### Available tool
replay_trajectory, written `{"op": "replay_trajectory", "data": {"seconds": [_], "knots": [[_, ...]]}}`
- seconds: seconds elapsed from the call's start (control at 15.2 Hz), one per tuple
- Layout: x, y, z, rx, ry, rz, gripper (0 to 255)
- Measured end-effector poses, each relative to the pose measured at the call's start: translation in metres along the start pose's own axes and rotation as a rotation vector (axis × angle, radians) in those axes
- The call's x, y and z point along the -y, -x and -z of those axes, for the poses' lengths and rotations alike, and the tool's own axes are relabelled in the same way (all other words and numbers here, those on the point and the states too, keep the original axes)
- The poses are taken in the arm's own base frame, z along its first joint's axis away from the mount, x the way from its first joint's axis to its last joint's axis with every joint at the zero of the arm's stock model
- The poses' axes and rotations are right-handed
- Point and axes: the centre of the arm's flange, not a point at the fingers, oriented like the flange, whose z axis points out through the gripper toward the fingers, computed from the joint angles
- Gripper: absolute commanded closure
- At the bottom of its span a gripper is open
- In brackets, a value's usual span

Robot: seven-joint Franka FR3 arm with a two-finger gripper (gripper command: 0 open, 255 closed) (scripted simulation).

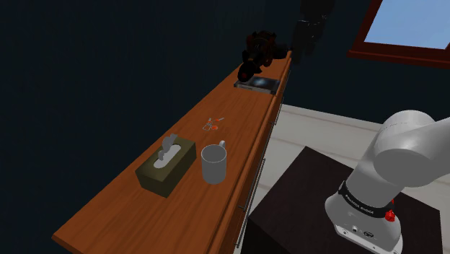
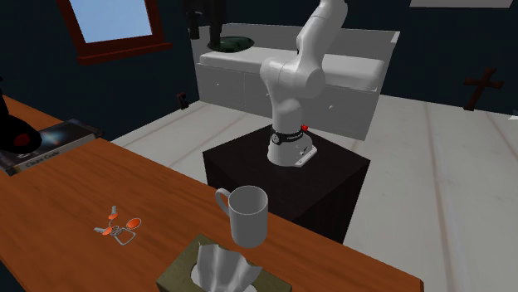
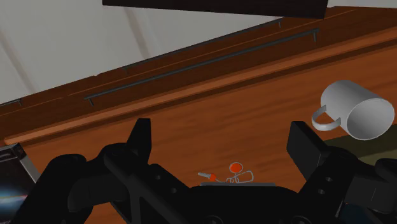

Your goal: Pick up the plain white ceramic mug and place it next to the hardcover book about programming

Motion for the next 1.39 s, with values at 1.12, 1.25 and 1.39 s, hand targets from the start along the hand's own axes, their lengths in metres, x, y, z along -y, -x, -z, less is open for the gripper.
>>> {"op": "replay_trajectory", "data": {"seconds": [1.12, 1.25, 1.39], "knots": [[0.159, -0.040, -0.105, -0.024, -0.020, -0.032, 0], [0.180, -0.046, -0.122, -0.028, -0.023, -0.037, 0], [0.199, -0.054, -0.135, -0.031, -0.025, -0.042, 0]]}}
